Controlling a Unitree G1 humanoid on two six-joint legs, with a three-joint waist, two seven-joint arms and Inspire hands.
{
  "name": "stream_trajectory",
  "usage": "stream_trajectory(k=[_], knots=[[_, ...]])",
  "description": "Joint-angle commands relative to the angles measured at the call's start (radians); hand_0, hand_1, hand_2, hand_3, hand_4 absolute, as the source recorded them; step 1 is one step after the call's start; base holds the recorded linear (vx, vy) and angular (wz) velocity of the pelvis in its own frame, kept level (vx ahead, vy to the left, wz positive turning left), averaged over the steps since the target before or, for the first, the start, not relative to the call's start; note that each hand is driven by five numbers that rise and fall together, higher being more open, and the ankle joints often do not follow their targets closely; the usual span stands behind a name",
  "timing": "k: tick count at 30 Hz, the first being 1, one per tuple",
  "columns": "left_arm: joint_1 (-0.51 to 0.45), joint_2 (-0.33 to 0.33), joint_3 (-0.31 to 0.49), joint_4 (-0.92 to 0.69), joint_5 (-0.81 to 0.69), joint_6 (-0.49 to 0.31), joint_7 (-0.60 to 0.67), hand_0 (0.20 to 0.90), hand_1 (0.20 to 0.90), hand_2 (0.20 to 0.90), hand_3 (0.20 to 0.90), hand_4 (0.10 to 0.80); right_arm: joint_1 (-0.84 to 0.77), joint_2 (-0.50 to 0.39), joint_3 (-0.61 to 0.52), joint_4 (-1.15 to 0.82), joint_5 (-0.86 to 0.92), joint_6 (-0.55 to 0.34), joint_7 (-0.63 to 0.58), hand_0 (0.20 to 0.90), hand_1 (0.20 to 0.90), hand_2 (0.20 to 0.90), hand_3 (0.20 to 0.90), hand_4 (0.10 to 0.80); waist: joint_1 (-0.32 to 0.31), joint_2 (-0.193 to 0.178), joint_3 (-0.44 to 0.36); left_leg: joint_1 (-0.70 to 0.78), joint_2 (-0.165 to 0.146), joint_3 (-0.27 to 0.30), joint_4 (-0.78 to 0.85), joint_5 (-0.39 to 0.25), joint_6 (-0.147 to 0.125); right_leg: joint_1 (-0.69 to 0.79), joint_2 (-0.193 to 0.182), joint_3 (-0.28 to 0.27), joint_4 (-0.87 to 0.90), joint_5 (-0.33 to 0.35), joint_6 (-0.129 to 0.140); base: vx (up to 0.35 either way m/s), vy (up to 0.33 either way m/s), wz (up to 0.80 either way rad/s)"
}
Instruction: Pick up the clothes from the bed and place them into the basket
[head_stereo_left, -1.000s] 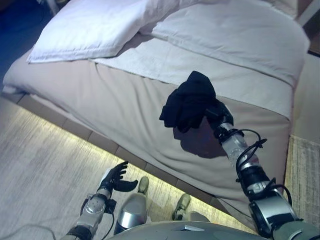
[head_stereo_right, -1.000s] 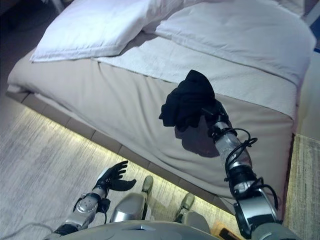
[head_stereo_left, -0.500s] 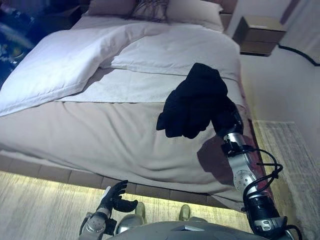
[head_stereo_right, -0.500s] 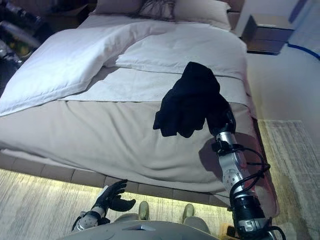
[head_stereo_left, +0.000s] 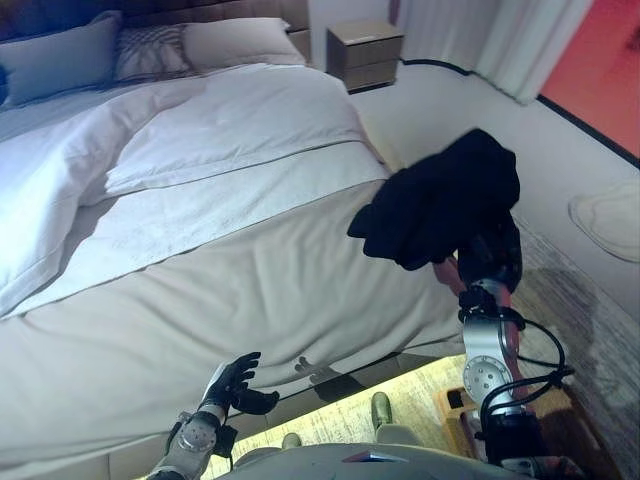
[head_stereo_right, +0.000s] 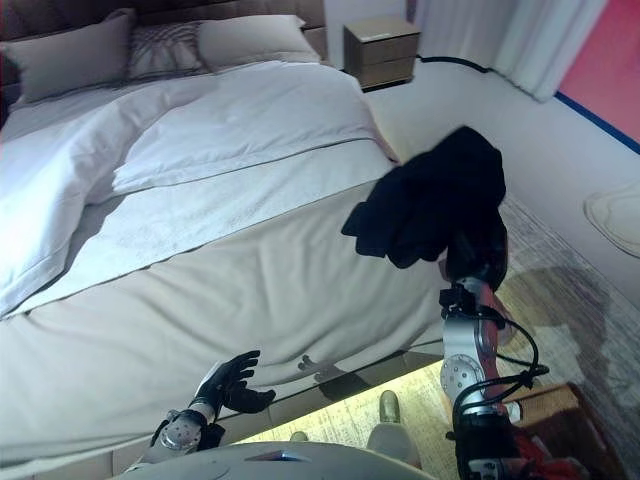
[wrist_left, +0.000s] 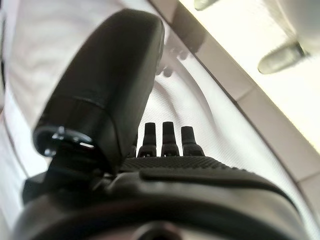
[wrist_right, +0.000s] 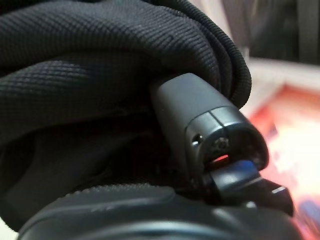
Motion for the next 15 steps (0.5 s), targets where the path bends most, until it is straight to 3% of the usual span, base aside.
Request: stream_trajectory(k=[1,3,4,5,8,11,15], knots=[[-0.043,0.047,0.019,-0.015,0.000,-0.011,0.027,0.900,0.900,0.900,0.900,0.800,-0.115,-0.030,-0.025,-0.119,-0.036,-0.120,-0.050,0.300,0.300,0.300,0.200,0.100,0.033,0.040,0.022,-0.056,0.011,-0.023,0.013,-0.042,0.036,0.003,-0.060,-0.072,0.267,0.089,0.059,-0.281,0.056,-1.01],[-0.059,0.045,0.013,-0.005,-0.001,-0.007,0.031,0.900,0.900,0.900,0.900,0.800,-0.115,-0.027,-0.015,-0.103,-0.045,-0.114,-0.104,0.300,0.300,0.300,0.200,0.100,0.041,0.046,0.015,-0.081,0.016,-0.011,0.017,-0.024,0.045,0.015,-0.041,-0.078,0.297,0.056,0.040,-0.263,0.016,-0.68],[-0.071,0.043,0.007,0.014,-0.019,-0.004,0.041,0.900,0.900,0.900,0.900,0.800,-0.119,-0.020,0.005,-0.072,-0.031,-0.112,-0.133,0.300,0.300,0.300,0.200,0.100,0.062,0.049,0.009,-0.101,0.026,0.023,0.025,-0.014,0.053,0.059,-0.029,-0.126,0.354,-0.004,0.025,-0.225,-0.004,-0.49],[-0.074,0.042,0.007,0.018,-0.019,-0.006,0.039,0.900,0.900,0.900,0.900,0.800,-0.122,-0.018,0.008,-0.063,-0.032,-0.113,-0.152,0.300,0.300,0.300,0.200,0.100,0.070,0.049,0.006,-0.111,0.031,0.034,0.029,-0.009,0.053,0.068,-0.024,-0.139,0.355,-0.012,0.021,-0.179,0.003,-0.61],[-0.072,0.028,0.027,0.031,-0.055,-0.016,0.044,0.900,0.900,0.900,0.900,0.800,-0.139,0.022,0.056,0.004,-0.054,-0.117,-0.192,0.300,0.300,0.300,0.200,0.100,0.128,0.021,-0.006,-0.156,0.043,0.143,0.043,0.007,0.039,0.191,-0.019,-0.241,0.289,-0.070,0.030,-0.116,-0.066,-1.21],[-0.058,0.002,0.044,0.038,-0.058,-0.033,0.059,0.900,0.900,0.900,0.900,0.800,-0.127,0.043,0.087,0.089,-0.074,-0.120,-0.254,0.300,0.300,0.300,0.200,0.100,0.154,-0.010,-0.017,-0.212,0.081,0.195,0.089,0.035,-0.008,0.277,0.043,-0.256,0.065,-0.104,0.013,-0.081,-0.210,-1.56],[-0.062,-0.015,0.028,0.006,-0.020,-0.059,0.029,0.900,0.900,0.900,0.900,0.800,-0.109,0.039,0.074,0.185,-0.059,-0.126,-0.312,0.300,0.300,0.300,0.200,0.100,0.148,-0.026,-0.015,-0.252,0.116,0.198,0.111,0.053,-0.044,0.278,0.076,-0.256,-0.027,-0.084,-0.008,-0.061,-0.168,-1.15]])
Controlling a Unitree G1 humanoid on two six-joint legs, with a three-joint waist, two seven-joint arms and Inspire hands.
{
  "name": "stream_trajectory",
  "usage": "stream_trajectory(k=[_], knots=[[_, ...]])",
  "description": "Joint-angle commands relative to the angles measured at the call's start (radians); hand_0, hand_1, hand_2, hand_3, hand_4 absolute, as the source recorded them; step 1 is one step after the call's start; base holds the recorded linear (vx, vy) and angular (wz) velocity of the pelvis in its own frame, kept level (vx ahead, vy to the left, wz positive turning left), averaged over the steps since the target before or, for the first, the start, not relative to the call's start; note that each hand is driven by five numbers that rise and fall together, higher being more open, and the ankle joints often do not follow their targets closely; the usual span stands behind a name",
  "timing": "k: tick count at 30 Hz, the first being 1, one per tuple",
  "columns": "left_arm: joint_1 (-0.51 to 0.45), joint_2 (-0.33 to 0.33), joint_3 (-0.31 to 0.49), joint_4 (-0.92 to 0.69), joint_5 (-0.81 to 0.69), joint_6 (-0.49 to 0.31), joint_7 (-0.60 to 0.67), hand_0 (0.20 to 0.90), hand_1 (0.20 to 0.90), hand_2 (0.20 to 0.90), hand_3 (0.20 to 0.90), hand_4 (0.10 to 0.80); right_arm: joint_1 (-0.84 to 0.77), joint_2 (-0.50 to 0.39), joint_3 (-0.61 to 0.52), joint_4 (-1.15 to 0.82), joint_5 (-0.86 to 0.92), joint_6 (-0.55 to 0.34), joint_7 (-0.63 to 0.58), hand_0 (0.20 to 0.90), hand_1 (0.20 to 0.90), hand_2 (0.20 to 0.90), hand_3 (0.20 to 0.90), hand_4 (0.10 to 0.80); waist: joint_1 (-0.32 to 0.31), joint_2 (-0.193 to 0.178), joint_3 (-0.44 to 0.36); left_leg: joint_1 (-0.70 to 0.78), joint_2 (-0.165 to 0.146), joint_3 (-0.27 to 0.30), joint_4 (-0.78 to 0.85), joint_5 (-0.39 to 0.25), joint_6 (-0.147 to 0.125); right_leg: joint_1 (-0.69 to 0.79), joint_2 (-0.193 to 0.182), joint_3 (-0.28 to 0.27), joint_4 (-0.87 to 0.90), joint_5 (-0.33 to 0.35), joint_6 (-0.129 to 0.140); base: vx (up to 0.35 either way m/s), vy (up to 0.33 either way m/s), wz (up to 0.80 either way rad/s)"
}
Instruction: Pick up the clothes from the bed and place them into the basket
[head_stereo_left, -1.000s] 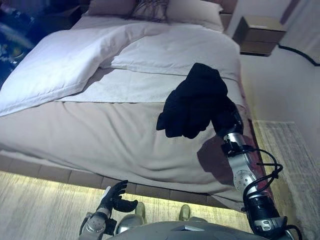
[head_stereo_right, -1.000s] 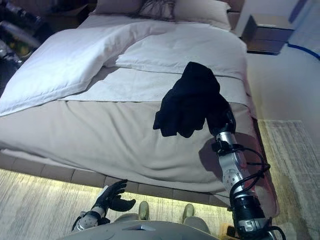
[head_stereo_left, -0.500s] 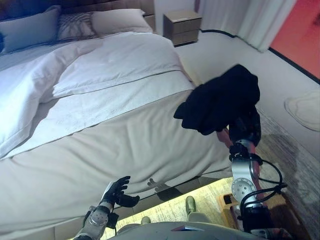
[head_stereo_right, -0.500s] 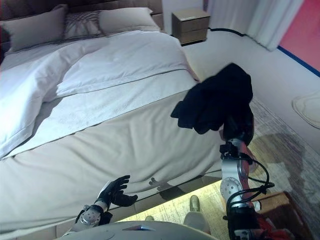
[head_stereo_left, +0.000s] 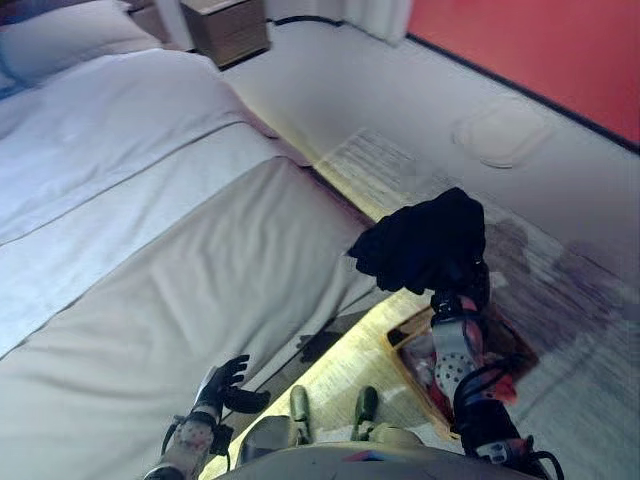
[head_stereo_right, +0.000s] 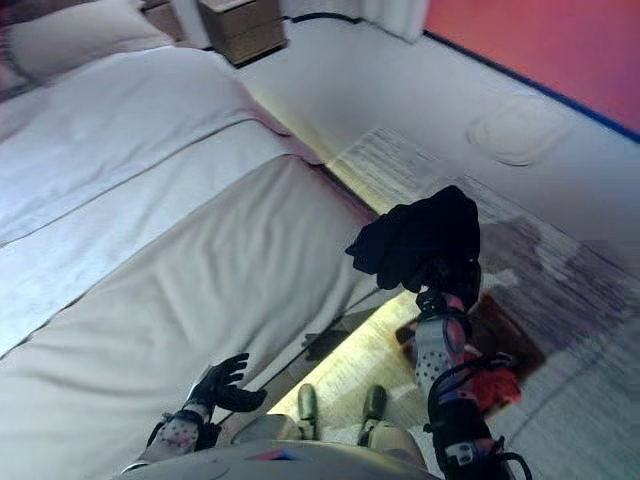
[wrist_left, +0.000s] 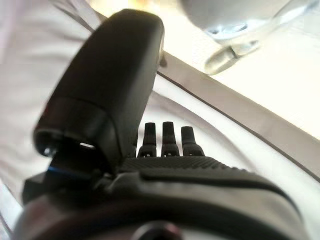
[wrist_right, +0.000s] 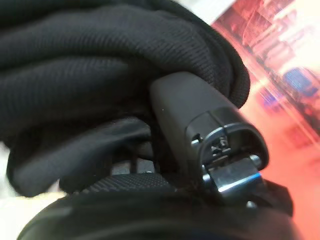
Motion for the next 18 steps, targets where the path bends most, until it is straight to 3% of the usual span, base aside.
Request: stream_trajectory(k=[1,5,6,8,12,18], knots=[[-0.044,0.002,-0.020,0.012,0.021,-0.079,-0.008,0.900,0.900,0.900,0.900,0.800,-0.017,-0.027,-0.058,-0.103,-0.053,-0.120,-0.027,0.300,0.300,0.300,0.200,0.100,-0.036,-0.039,-0.070,-0.119,-0.029,-0.051,0.078,0.012,-0.105,0.258,-0.061,0.001,-0.253,0.027,0.093,-0.030,-0.119,-0.74],[-0.054,-0.002,-0.026,-0.001,0.028,-0.068,-0.024,0.900,0.900,0.900,0.900,0.800,-0.018,-0.051,-0.099,0.067,-0.004,-0.128,-0.054,0.300,0.300,0.300,0.200,0.100,-0.034,-0.054,-0.049,-0.144,-0.018,-0.134,0.194,-0.026,-0.124,0.231,-0.060,0.018,-0.248,0.046,0.065,0.005,-0.063,-0.27],[-0.049,0.000,-0.024,0.005,0.027,-0.076,-0.036,0.900,0.900,0.900,0.900,0.800,-0.031,-0.063,-0.106,0.133,0.002,-0.137,-0.054,0.300,0.300,0.300,0.200,0.100,-0.012,-0.051,-0.037,-0.159,-0.039,-0.217,0.207,-0.029,-0.126,0.227,-0.059,0.052,-0.245,0.054,0.065,0.050,0.014,-0.09],[-0.042,0.002,-0.022,0.006,0.019,-0.079,-0.047,0.900,0.900,0.900,0.900,0.800,-0.040,-0.064,-0.106,0.168,-0.006,-0.137,-0.077,0.300,0.300,0.300,0.200,0.100,0.002,-0.046,-0.033,-0.177,-0.056,-0.278,0.209,-0.024,-0.125,0.216,-0.056,0.086,-0.240,0.056,0.062,0.035,0.060,-0.58],[-0.072,0.019,-0.030,0.029,0.013,-0.041,-0.047,0.900,0.900,0.900,0.900,0.800,-0.066,-0.085,-0.149,0.378,0.032,-0.144,-0.049,0.300,0.300,0.300,0.200,0.100,-0.009,-0.013,-0.065,-0.090,-0.047,-0.242,0.103,-0.008,-0.125,0.202,-0.067,0.059,-0.206,0.038,0.074,0.048,0.104,-0.61],[-0.085,0.040,-0.004,0.069,0.008,-0.015,-0.032,0.900,0.900,0.900,0.900,0.800,-0.072,-0.093,-0.210,0.546,0.053,-0.142,-0.035,0.300,0.300,0.300,0.200,0.100,0.003,-0.006,-0.096,-0.017,-0.060,-0.264,0.021,-0.002,-0.122,0.224,-0.056,0.053,-0.224,0.032,0.076,0.093,-0.008,0.05]])
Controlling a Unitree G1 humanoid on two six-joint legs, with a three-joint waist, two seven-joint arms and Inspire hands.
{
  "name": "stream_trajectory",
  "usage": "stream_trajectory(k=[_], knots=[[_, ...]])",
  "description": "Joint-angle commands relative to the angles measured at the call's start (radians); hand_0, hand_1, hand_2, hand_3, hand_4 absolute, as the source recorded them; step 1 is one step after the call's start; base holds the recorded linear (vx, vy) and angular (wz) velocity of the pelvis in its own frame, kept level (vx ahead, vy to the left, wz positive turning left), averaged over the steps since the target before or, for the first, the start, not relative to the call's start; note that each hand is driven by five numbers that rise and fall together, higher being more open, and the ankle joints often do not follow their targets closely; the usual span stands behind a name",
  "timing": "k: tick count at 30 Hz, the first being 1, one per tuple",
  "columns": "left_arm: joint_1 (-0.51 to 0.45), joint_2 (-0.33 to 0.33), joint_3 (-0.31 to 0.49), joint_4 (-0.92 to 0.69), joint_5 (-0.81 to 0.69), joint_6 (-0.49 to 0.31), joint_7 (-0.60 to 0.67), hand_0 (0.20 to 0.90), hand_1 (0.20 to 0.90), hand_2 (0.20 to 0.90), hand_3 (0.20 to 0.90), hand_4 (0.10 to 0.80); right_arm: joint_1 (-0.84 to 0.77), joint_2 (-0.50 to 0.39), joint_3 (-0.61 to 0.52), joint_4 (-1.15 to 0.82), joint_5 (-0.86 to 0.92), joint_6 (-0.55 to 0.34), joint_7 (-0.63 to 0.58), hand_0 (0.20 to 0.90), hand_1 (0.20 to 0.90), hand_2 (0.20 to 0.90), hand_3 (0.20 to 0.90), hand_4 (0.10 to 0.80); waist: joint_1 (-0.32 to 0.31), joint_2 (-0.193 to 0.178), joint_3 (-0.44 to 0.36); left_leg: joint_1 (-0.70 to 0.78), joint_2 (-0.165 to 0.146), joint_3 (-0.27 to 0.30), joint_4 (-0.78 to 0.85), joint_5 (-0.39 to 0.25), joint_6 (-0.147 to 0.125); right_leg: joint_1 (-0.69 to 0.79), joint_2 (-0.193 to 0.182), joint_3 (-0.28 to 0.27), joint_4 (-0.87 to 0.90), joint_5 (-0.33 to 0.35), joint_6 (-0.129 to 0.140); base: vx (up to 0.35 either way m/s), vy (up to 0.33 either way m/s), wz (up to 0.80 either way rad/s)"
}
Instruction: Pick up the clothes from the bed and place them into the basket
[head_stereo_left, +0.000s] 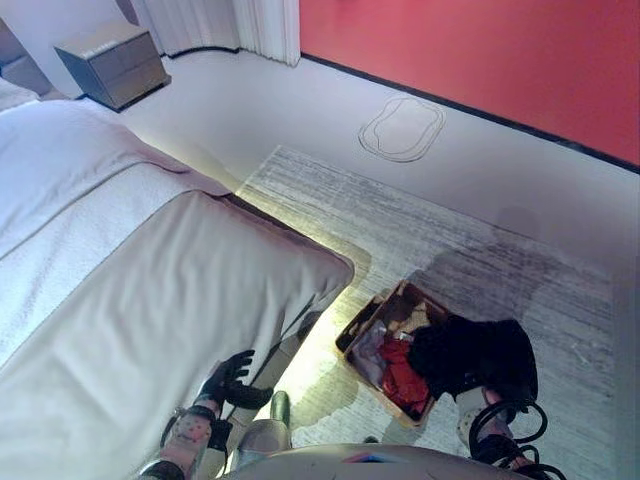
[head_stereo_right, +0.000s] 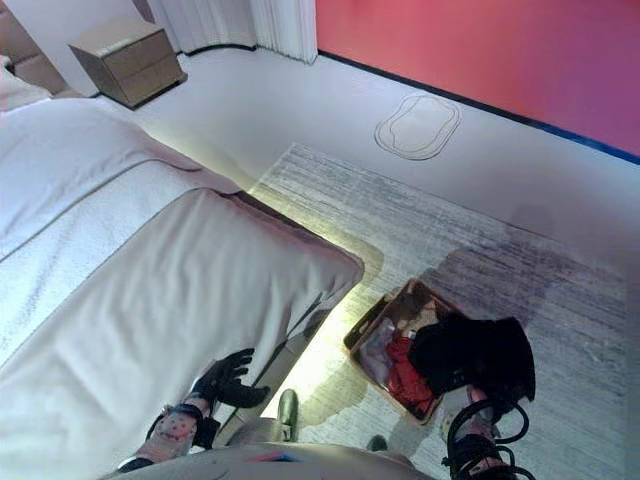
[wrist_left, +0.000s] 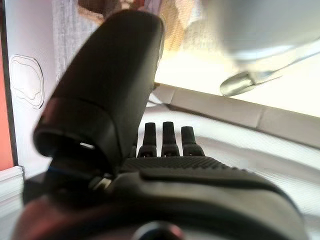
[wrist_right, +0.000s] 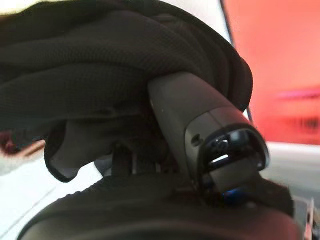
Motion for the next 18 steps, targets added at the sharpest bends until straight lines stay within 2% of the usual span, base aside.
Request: stream_trajectory(k=[1,6,18], knots=[[-0.039,0.015,0.019,0.039,0.000,-0.041,0.020,0.900,0.900,0.900,0.900,0.800,-0.079,-0.054,-0.032,-0.032,-0.018,-0.103,0.047,0.300,0.300,0.300,0.200,0.100,0.043,0.031,-0.064,0.015,0.018,-0.005,0.042,-0.081,-0.027,-0.025,-0.020,-0.044,0.052,0.027,0.033,0.052,-0.024,0.12],[-0.014,-0.003,0.021,0.053,-0.006,-0.054,0.024,0.900,0.900,0.900,0.900,0.800,-0.091,-0.069,-0.040,-0.006,-0.058,-0.082,0.058,0.300,0.300,0.300,0.200,0.100,0.035,0.031,-0.073,0.032,0.018,0.006,0.027,-0.082,-0.026,-0.027,-0.013,-0.027,0.042,0.034,0.034,0.015,-0.007,0.05],[0.035,-0.005,0.025,0.049,0.046,-0.082,-0.002,0.900,0.900,0.900,0.900,0.800,-0.128,-0.134,-0.051,0.085,-0.103,-0.002,0.134,0.300,0.300,0.300,0.200,0.100,0.054,0.038,-0.076,0.054,0.014,0.004,0.005,-0.086,-0.021,-0.022,-0.016,-0.038,0.038,0.047,0.040,0.011,-0.002,0.03]])
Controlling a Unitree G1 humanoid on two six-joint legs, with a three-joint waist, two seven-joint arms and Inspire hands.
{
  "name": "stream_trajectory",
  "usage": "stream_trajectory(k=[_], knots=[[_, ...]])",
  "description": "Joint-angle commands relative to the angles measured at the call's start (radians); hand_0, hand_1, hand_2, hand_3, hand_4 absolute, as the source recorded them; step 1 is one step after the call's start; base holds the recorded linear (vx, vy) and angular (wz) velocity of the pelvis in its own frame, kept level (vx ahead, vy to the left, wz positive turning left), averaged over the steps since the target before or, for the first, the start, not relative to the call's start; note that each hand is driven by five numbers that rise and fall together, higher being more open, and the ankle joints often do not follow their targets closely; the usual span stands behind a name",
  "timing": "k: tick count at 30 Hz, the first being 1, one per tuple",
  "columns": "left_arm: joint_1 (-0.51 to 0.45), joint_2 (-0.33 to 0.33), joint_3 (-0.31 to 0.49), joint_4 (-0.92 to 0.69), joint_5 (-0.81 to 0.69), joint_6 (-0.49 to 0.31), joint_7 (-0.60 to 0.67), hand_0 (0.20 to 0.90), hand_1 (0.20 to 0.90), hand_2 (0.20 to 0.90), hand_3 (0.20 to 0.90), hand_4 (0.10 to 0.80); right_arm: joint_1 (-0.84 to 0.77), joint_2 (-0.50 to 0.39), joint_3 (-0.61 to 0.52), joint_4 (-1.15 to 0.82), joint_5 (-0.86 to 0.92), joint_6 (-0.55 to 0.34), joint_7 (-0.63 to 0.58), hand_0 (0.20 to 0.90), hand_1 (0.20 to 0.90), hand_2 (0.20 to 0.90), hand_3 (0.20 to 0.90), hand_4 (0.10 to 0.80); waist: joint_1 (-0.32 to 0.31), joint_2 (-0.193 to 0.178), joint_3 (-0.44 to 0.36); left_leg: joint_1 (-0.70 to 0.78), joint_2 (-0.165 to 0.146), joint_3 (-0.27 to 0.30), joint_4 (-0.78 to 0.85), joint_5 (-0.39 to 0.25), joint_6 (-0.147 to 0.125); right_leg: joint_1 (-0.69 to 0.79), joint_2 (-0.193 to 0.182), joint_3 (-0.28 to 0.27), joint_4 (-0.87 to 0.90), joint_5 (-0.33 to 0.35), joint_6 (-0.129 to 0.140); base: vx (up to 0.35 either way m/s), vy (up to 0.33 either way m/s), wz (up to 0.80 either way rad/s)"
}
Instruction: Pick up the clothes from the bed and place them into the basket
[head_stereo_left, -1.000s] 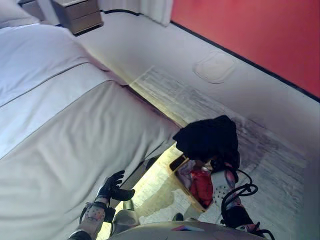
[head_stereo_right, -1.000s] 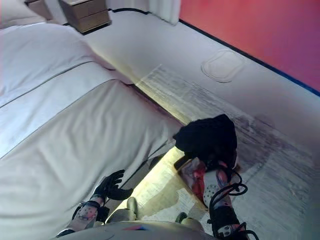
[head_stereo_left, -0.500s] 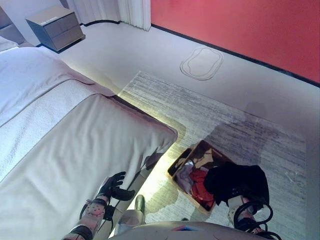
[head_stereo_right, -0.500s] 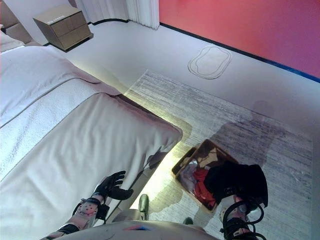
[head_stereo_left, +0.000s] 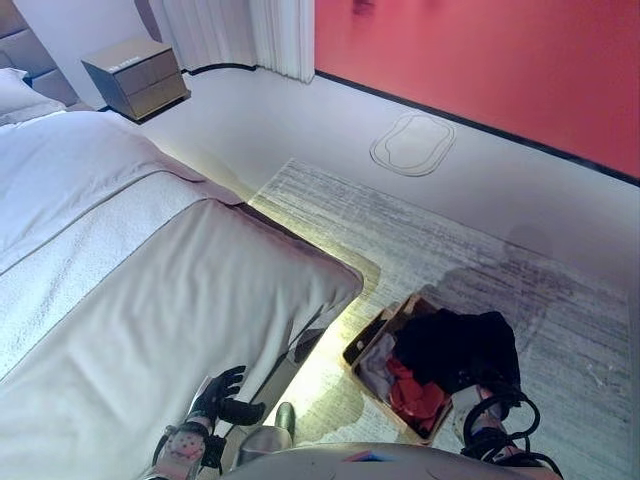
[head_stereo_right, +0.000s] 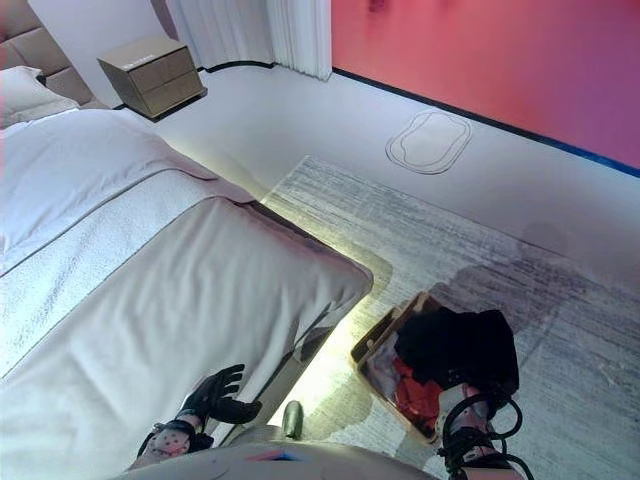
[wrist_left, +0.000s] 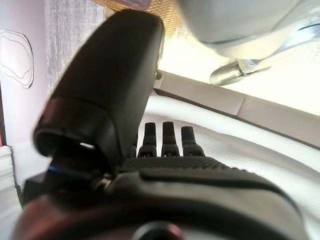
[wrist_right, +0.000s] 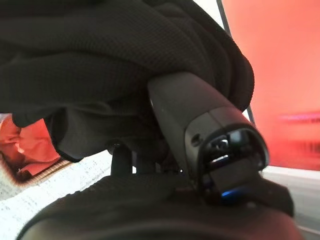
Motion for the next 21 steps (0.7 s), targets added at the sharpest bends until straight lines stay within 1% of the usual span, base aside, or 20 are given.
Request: stream_trajectory(k=[1,6,13,17,18,19,20,21], knots=[[-0.060,0.004,0.005,0.047,0.040,-0.077,-0.013,0.900,0.900,0.900,0.900,0.800,-0.078,-0.120,-0.044,-0.011,-0.068,-0.044,0.030,0.300,0.300,0.300,0.200,0.100,0.039,0.019,-0.036,0.026,0.023,0.015,0.016,-0.085,-0.020,-0.056,-0.007,-0.022,0.039,0.057,0.029,0.019,-0.007,0.07],[-0.055,0.015,0.002,0.044,0.047,-0.087,-0.030,0.900,0.900,0.900,0.900,0.800,-0.081,-0.138,-0.053,0.002,-0.058,-0.016,0.033,0.300,0.300,0.300,0.200,0.100,0.038,0.021,-0.033,0.036,0.020,0.007,0.014,-0.090,-0.017,-0.053,-0.008,-0.025,0.040,0.058,0.028,0.010,-0.008,0.05],[-0.052,0.014,-0.012,0.041,0.054,-0.093,-0.034,0.900,0.900,0.900,0.900,0.800,-0.075,-0.135,-0.055,0.007,-0.059,-0.021,0.033,0.300,0.300,0.300,0.200,0.100,0.036,0.023,-0.031,0.054,0.015,-0.002,0.010,-0.099,-0.012,-0.047,-0.010,-0.028,0.042,0.061,0.031,0.003,-0.004,0.05],[-0.046,0.018,-0.010,0.043,0.061,-0.089,-0.038,0.900,0.900,0.900,0.900,0.800,-0.066,-0.135,-0.060,0.001,-0.074,-0.005,0.055,0.300,0.300,0.300,0.200,0.100,0.035,0.022,-0.033,0.065,0.012,-0.006,0.006,-0.104,-0.010,-0.039,-0.009,-0.030,0.039,0.061,0.032,0.006,-0.003,0.02],[-0.045,0.017,-0.009,0.046,0.063,-0.088,-0.039,0.900,0.900,0.900,0.900,0.800,-0.064,-0.137,-0.056,0.002,-0.097,0.009,0.068,0.404,0.404,0.404,0.321,0.221,0.035,0.021,-0.034,0.067,0.012,-0.006,0.005,-0.105,-0.010,-0.038,-0.009,-0.030,0.037,0.062,0.032,0.000,0.000,0.00],[-0.044,0.019,-0.010,0.047,0.062,-0.087,-0.040,0.900,0.900,0.900,0.900,0.800,-0.064,-0.138,-0.049,0.003,-0.103,0.017,0.072,0.535,0.535,0.535,0.475,0.375,0.034,0.021,-0.034,0.068,0.012,-0.006,0.005,-0.105,-0.010,-0.038,-0.009,-0.031,0.038,0.062,0.032,0.000,0.000,0.00],[-0.045,0.020,-0.011,0.051,0.061,-0.086,-0.043,0.900,0.900,0.900,0.900,0.800,-0.064,-0.139,-0.043,0.009,-0.101,0.019,0.084,0.900,0.900,0.900,0.900,0.800,0.034,0.020,-0.034,0.069,0.012,-0.005,0.005,-0.105,-0.010,-0.039,-0.009,-0.030,0.039,0.062,0.033,0.000,0.000,0.00],[-0.045,0.018,-0.010,0.053,0.061,-0.085,-0.044,0.900,0.900,0.900,0.900,0.800,-0.064,-0.141,-0.038,0.015,-0.102,0.031,0.104,0.900,0.900,0.900,0.900,0.800,0.034,0.020,-0.034,0.070,0.012,-0.005,0.004,-0.106,-0.010,-0.040,-0.009,-0.028,0.038,0.063,0.033,0.000,0.000,0.00]])
